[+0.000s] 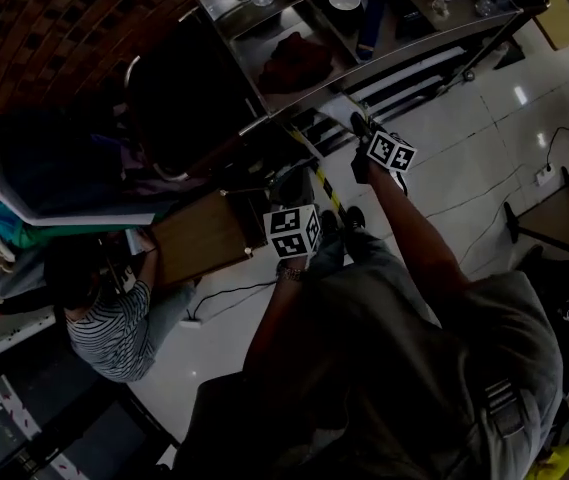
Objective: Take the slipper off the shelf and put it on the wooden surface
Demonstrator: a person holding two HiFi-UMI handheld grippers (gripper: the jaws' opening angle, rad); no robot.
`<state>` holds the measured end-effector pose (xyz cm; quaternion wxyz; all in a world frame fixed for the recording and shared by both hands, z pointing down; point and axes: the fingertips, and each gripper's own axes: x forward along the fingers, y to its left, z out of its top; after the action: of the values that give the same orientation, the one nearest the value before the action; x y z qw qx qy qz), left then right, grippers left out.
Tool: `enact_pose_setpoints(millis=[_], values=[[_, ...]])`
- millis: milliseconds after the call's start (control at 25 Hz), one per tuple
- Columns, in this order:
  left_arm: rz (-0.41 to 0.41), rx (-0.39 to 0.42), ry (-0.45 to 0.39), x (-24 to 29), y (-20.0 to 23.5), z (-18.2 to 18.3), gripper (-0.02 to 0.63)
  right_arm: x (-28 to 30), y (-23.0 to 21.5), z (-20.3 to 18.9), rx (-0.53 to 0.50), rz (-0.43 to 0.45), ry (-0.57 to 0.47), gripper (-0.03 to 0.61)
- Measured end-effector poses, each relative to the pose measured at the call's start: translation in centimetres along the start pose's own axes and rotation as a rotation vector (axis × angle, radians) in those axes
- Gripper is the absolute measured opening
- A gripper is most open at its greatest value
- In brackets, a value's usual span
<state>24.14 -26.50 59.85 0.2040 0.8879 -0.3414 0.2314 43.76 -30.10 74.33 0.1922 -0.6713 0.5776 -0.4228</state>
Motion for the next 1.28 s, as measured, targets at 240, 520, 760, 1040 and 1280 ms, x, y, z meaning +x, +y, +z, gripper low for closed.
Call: enact_pose_setpoints(millis=[240, 520, 760, 1040, 1280], values=[[-0.05, 0.053, -0.03, 1.3, -3.3, 2.0, 0.003, -11.4, 1.0, 3.2, -0.398, -0.223, -0.019, 0.058], [-0.081, 0.081, 0.002, 0.4, -6.0, -0.5, 0.003, -16.9, 2.6, 1.4, -0.641, -0.274, 0.01, 0.057], [-0.08, 0.084, -0.015, -3.2, -5.3, -2.1, 0.003, -19.1, 5.2, -0.3, -0.678, -0.249, -0.013, 0.057], [-0.075, 0.118, -0.095, -11.4, 0.2, -5.2, 0.003, -20.7, 10.1, -8.0, -0.721, -0.257, -0.025, 0.057], [-0.007, 0.126, -0.097, -24.1, 10.4, -11.8, 0.003, -24.4, 18.8, -20.2, -0.668, -0.267, -0.053, 0.058]])
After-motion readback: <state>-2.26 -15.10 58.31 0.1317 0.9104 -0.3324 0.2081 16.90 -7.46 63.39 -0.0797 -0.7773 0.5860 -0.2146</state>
